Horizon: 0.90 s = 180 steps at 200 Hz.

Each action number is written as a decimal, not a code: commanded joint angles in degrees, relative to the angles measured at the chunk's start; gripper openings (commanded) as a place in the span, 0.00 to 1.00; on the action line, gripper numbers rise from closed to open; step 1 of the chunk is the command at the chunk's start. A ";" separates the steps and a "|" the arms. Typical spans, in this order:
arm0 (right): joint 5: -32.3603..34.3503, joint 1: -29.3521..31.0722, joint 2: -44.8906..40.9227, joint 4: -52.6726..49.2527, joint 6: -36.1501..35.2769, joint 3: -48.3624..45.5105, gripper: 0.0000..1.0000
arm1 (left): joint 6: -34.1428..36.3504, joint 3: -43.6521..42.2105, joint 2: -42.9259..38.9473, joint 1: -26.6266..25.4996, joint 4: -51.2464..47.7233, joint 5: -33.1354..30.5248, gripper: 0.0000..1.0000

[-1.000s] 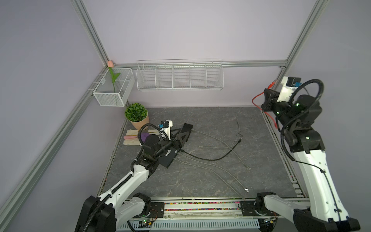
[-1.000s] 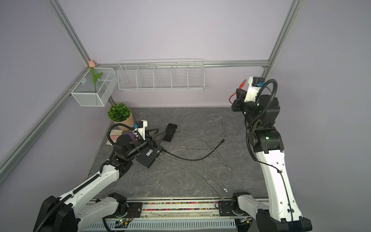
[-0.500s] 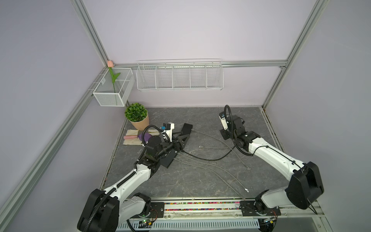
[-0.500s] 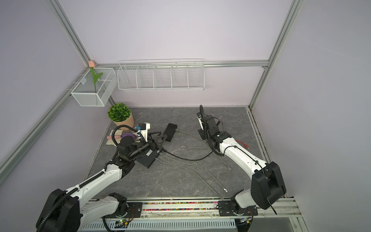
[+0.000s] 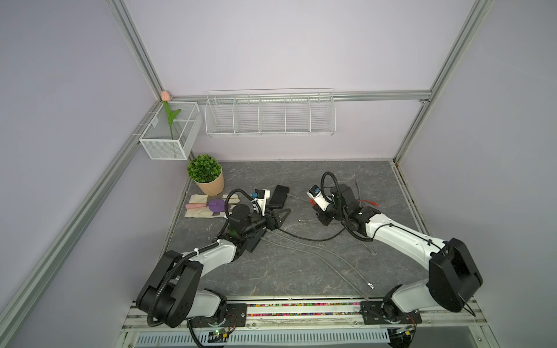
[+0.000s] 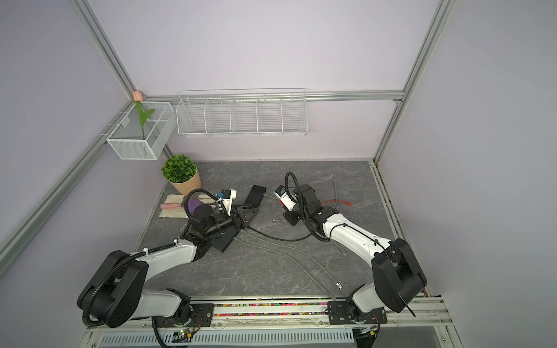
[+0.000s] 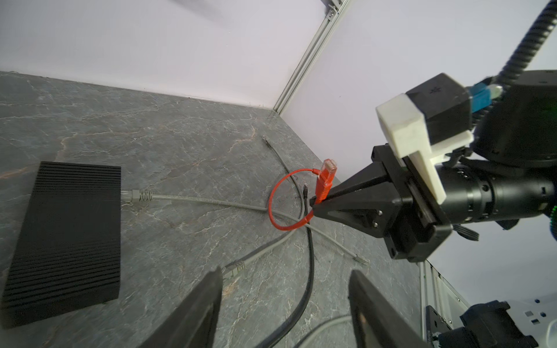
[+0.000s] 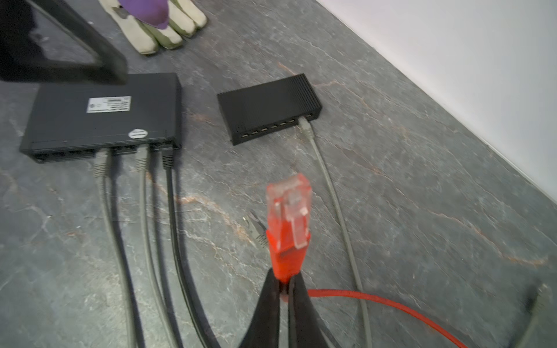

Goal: Insert the plug into the switch port
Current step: 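Lower the red plug toward the switch port with the right gripper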

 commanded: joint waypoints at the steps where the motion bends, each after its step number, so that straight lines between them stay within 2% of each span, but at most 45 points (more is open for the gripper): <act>1: -5.65 0.38 0.35 1.28 -2.00 -0.55 0.07 | -0.12 2.26 1.57 -0.91 3.79 1.22 0.67; 52: -8.64 1.25 3.05 -2.79 -3.50 1.94 0.07 | -0.48 4.86 5.85 -2.24 7.67 3.53 0.67; 95: -11.10 1.96 5.69 -7.31 -4.61 5.62 0.07 | 2.89 8.24 7.07 -3.94 2.70 2.58 0.66; 157: -14.06 2.32 5.64 -9.89 -4.92 7.01 0.07 | 2.29 9.26 9.96 -4.12 4.14 3.72 0.56; 180: -14.28 2.32 5.86 -10.39 -4.93 7.42 0.07 | 1.83 9.63 10.53 -4.11 4.64 4.29 0.47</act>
